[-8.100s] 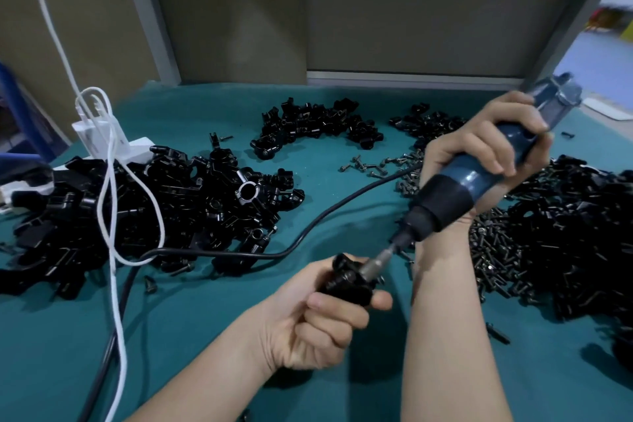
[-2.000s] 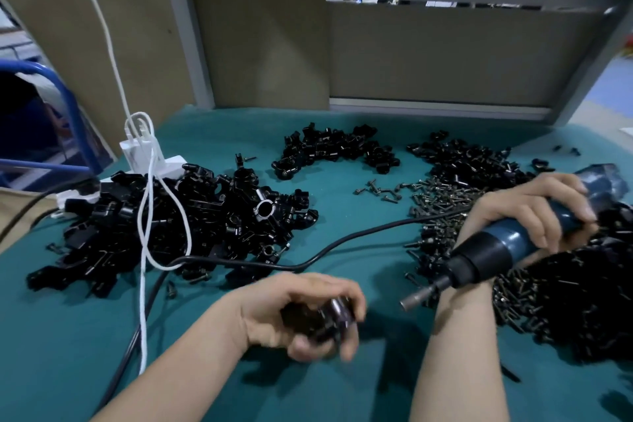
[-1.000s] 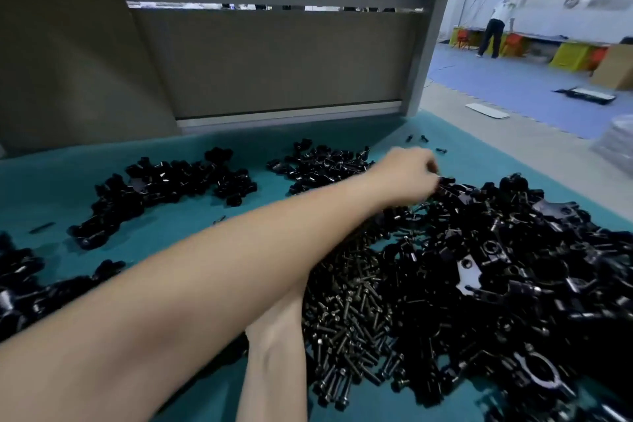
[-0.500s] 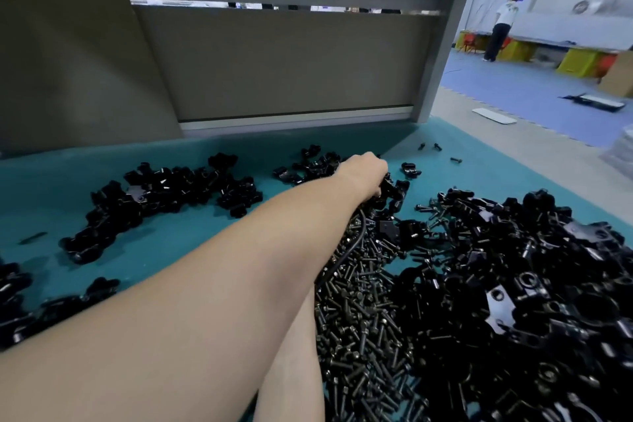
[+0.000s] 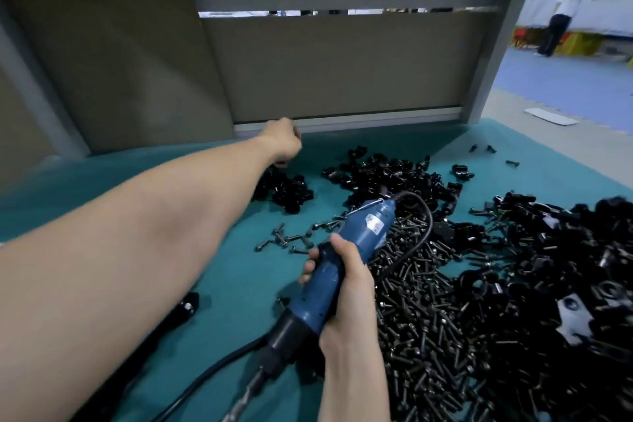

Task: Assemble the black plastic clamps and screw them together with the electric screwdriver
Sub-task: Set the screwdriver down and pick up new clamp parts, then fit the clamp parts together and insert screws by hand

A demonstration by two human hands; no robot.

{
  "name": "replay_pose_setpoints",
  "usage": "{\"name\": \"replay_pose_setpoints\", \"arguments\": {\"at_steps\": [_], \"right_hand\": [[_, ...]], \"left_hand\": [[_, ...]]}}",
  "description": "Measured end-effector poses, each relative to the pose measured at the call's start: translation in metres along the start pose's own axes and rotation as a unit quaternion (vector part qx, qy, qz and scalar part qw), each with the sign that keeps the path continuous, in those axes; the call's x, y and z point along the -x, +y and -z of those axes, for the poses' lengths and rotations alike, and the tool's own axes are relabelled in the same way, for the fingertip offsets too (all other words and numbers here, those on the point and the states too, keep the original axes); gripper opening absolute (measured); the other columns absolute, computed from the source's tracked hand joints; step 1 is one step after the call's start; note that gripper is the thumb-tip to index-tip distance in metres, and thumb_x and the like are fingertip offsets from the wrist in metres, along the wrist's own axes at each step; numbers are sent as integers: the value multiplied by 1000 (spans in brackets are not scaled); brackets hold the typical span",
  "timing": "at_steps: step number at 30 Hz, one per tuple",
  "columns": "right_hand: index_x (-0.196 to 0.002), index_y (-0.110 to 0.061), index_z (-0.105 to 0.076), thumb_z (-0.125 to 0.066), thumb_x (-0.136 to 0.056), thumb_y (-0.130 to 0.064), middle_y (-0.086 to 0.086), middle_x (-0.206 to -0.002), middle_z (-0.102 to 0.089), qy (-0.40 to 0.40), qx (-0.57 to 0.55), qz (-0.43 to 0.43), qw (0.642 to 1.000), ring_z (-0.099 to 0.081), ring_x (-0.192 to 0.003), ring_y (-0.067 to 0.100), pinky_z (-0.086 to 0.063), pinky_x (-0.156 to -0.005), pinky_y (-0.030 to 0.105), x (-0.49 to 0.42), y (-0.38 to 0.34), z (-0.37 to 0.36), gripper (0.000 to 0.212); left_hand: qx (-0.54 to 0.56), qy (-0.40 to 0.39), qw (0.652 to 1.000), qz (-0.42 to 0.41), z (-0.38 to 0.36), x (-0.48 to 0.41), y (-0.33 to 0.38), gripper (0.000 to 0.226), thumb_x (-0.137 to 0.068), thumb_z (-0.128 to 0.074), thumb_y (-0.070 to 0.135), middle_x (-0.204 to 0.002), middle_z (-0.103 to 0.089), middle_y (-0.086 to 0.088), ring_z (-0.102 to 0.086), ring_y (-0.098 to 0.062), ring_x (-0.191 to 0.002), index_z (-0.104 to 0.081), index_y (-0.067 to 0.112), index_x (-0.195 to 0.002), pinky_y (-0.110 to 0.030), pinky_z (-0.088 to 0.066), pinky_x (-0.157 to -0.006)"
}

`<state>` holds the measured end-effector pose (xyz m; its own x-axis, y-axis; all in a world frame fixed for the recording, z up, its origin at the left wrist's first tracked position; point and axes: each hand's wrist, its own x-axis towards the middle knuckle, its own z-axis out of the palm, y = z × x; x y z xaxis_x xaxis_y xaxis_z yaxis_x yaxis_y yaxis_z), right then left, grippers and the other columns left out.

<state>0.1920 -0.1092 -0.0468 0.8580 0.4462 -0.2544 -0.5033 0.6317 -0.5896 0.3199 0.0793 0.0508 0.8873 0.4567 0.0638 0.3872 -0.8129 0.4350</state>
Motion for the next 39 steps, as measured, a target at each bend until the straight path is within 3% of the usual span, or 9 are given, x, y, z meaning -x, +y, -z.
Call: {"name": "replay_pose_setpoints", "arguments": {"at_steps": [7, 17, 20, 24, 26, 29, 33, 37, 39], "right_hand": [[-109, -13, -49, -69, -84, -18, 4, -67, -59, 20, 93, 26, 995, -55, -48, 17, -46, -45, 26, -3, 8, -11, 32], [-124, -18, -43, -68, -87, -26, 1, -96, -64, 32, 274, 99, 956, -64, -84, 20, -52, -76, 35, -5, 25, -19, 45], [-153, -17, -15, -62, -91, -27, 1, -123, -58, 35, 358, 109, 927, -59, -106, 20, -43, -87, 28, -6, 28, -19, 78], [-154, -13, 1, -56, -96, -21, 4, -162, 0, 62, 475, 145, 866, -18, -145, 22, -13, -95, 5, -3, 27, -26, 82], [-154, -14, -12, -57, -95, -14, 3, -161, 7, 71, 516, 198, 830, -13, -145, 20, -12, -82, -2, 4, 25, -29, 74], [-146, -24, -36, -60, -91, -8, -9, -158, -14, -12, 564, 300, 769, -7, -147, 11, -10, -109, 12, 21, 14, -44, 62], [-126, -39, -55, -57, -81, -13, -14, -134, -55, -287, 553, 204, 755, -45, -123, -5, -34, -108, 23, 58, 5, -66, 52], [-100, -33, -65, -71, -85, -12, -11, -94, -69, -245, 541, 218, 775, -63, -76, 16, -53, -68, 24, 83, 17, -55, 26], [-88, -31, -66, -71, -85, -7, -15, -76, -70, -208, 496, 206, 818, -60, -54, 12, -49, -53, 21, 91, 18, -43, 24]], "left_hand": [[-119, -128, 983, -58, -15, 26, -72, 62, -78, -58, 70, -127, -59, 0, -54, -24, -114, -51, 33, -128, -31, -42, -89], [-312, -51, 946, -77, -22, 58, -70, 50, -89, -54, 55, -113, -63, -8, -60, -29, -103, -52, 16, -121, -36, -47, -75], [-197, -35, 979, -38, -7, 83, -84, 35, -93, -51, 42, -105, -66, -9, -61, -26, -94, -58, 13, -111, -34, -51, -79], [56, 37, 997, -28, 11, 132, -83, 19, -97, -47, 20, -68, -70, 4, -54, -1, -49, -65, 16, -99, -20, -47, -53], [215, 46, 976, -3, 16, 162, -74, 25, -99, -44, 16, -62, -67, 4, -42, -4, -36, -64, 17, -84, -19, -35, -40], [470, -11, 881, 46, 23, 216, -66, 30, -102, -40, 16, -59, -61, -2, -27, -8, -29, -58, 5, -79, -13, -20, -36], [641, -23, 763, 87, 30, 262, -75, 34, -101, -33, 16, -54, -50, 0, -22, -5, -29, -51, 6, -74, -12, -16, -34], [615, -57, 774, 136, 19, 298, -78, 27, -97, -41, 24, -57, -47, -2, -29, -10, -37, -56, 12, -77, -17, -20, -38], [672, -115, 716, 153, 11, 316, -80, 22, -89, -44, 31, -61, -50, -5, -37, -15, -43, -55, 13, -81, -23, -26, -44]]}}
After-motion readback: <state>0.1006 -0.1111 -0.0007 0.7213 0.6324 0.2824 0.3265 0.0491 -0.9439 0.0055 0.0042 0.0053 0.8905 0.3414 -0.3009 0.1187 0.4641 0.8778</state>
